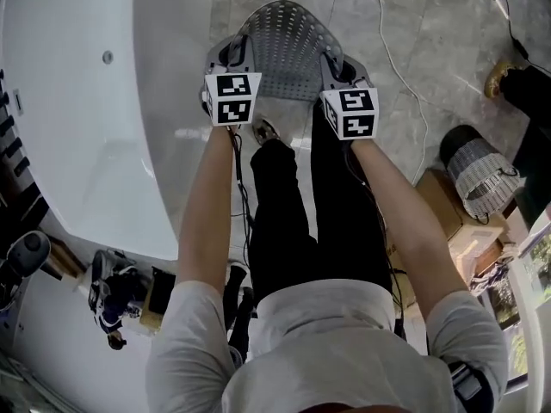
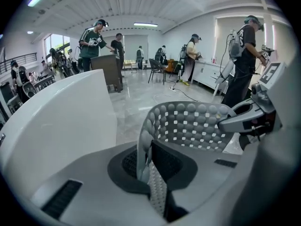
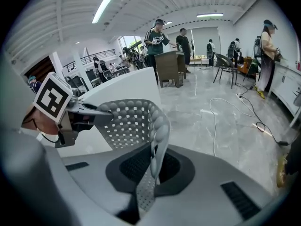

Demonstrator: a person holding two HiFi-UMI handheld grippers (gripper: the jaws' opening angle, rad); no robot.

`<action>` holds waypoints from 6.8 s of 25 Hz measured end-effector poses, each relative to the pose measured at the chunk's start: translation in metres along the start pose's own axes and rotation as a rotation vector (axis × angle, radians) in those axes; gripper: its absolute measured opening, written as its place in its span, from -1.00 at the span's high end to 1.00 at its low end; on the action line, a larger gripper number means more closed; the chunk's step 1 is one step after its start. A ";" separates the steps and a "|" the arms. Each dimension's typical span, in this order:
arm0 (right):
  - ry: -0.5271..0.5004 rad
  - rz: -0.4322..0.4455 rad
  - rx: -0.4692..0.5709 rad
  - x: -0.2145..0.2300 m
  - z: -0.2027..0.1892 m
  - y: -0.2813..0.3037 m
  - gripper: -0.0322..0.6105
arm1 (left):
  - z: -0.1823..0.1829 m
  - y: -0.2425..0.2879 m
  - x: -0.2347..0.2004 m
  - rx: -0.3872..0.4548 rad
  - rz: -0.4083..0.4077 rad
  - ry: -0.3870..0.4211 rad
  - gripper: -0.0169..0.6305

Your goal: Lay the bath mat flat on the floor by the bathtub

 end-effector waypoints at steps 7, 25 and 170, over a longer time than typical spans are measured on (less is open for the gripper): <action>-0.043 0.099 -0.062 0.018 0.009 0.028 0.83 | -0.005 0.023 -0.002 -0.070 0.080 -0.131 0.85; -0.153 0.005 -0.150 0.025 0.004 0.047 0.84 | -0.015 0.035 -0.004 -0.083 0.021 -0.119 0.85; -0.591 -0.080 -0.005 0.322 -0.029 0.479 0.81 | -0.039 0.568 -0.100 -0.040 0.139 0.491 0.85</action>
Point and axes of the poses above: the fingertips, and each gripper's own axes: y forward along the fingers, x to its right, z out of its top, the point moved 3 cm from there along -y, backward along the fingers, and after that the axes turned 1 degree about z, right-handed, at the moved point
